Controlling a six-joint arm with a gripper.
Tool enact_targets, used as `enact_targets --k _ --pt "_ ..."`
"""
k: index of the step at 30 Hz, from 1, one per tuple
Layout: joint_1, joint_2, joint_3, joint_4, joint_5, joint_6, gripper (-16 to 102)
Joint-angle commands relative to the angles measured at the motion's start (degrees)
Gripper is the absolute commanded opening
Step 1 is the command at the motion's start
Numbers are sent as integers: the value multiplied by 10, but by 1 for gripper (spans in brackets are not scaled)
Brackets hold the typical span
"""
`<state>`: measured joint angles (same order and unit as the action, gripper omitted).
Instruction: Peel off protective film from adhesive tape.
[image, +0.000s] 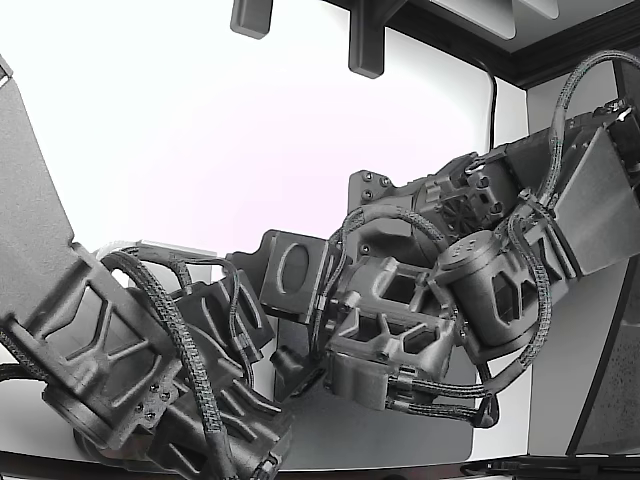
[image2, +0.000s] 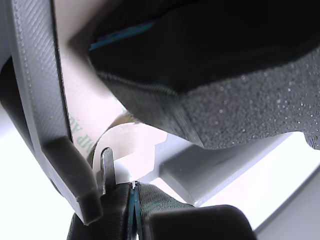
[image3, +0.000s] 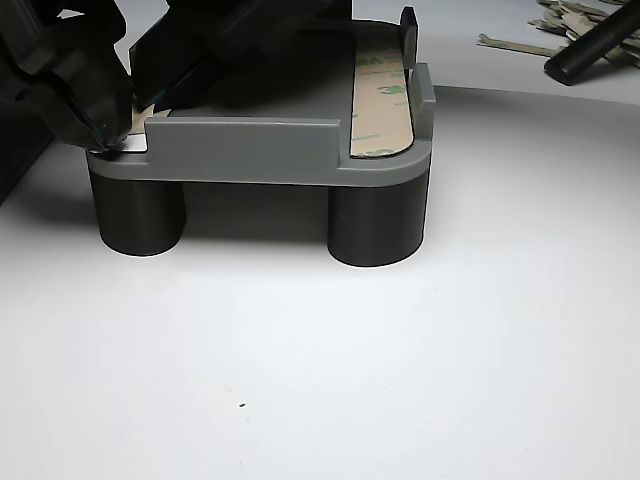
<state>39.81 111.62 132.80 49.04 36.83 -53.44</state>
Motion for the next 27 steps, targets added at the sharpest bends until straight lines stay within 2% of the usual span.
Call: enact_targets --k 1,13,27 --pt "-4 14 -12 2 -2 -1 -11" --pt "-9 18 -4 3 -4 0 -11" --pt "-16 27 12 -33 2 -17 -11"
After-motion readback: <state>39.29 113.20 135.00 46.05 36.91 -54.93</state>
